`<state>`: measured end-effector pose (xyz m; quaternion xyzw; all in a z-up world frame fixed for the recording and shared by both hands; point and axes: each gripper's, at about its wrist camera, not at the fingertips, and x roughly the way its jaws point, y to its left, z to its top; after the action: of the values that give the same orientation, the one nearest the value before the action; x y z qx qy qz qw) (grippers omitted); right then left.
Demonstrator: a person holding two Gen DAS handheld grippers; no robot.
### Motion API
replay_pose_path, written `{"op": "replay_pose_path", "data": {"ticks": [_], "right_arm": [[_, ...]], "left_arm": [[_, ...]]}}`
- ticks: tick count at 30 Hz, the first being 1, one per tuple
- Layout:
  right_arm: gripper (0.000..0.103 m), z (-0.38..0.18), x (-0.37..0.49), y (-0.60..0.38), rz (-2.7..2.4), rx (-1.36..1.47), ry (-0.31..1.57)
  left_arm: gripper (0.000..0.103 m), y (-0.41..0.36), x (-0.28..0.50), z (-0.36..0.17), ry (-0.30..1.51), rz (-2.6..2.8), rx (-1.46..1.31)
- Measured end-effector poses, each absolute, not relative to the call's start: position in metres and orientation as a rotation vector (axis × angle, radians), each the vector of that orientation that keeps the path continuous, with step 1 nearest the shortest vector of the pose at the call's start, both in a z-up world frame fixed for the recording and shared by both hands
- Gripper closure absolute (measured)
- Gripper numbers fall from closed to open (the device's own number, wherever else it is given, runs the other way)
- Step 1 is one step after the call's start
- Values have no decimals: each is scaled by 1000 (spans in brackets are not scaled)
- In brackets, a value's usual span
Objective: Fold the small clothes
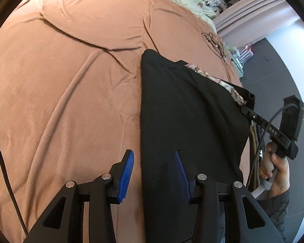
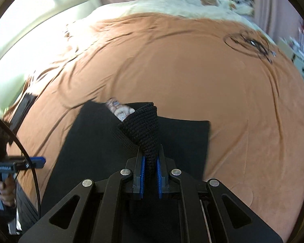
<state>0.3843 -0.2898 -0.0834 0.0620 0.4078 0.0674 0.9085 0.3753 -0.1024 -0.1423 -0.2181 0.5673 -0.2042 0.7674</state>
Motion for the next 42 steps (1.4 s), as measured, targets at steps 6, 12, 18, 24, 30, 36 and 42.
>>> {"op": "replay_pose_path", "data": {"ticks": [6,12,18,24,30,36,42], "right_arm": [[88,-105,398,-331,-1,242,894],[38,-119,387,-363,86,392,877],[38,-145,386,-392,297,574,915],[38,-172,394,-411,413,663,963],[38,-183,412,-430,482,705,927],[60,-194,441,-423,483,659,950],[83,-190,453,-418,416,611,966]], "left_arm": [[59,-111,383,-146,1253,-422,-447],[59,-111,395,-145,1255,-418,-454],[59,-113,414,-146,1248,-422,-470],[59,-119,435,-156,1261,-434,-486],[59,-125,456,-167,1273,-434,-495],[59,-135,481,-171,1259,-453,-505],[80,-148,498,-173,1240,-429,-470]]}}
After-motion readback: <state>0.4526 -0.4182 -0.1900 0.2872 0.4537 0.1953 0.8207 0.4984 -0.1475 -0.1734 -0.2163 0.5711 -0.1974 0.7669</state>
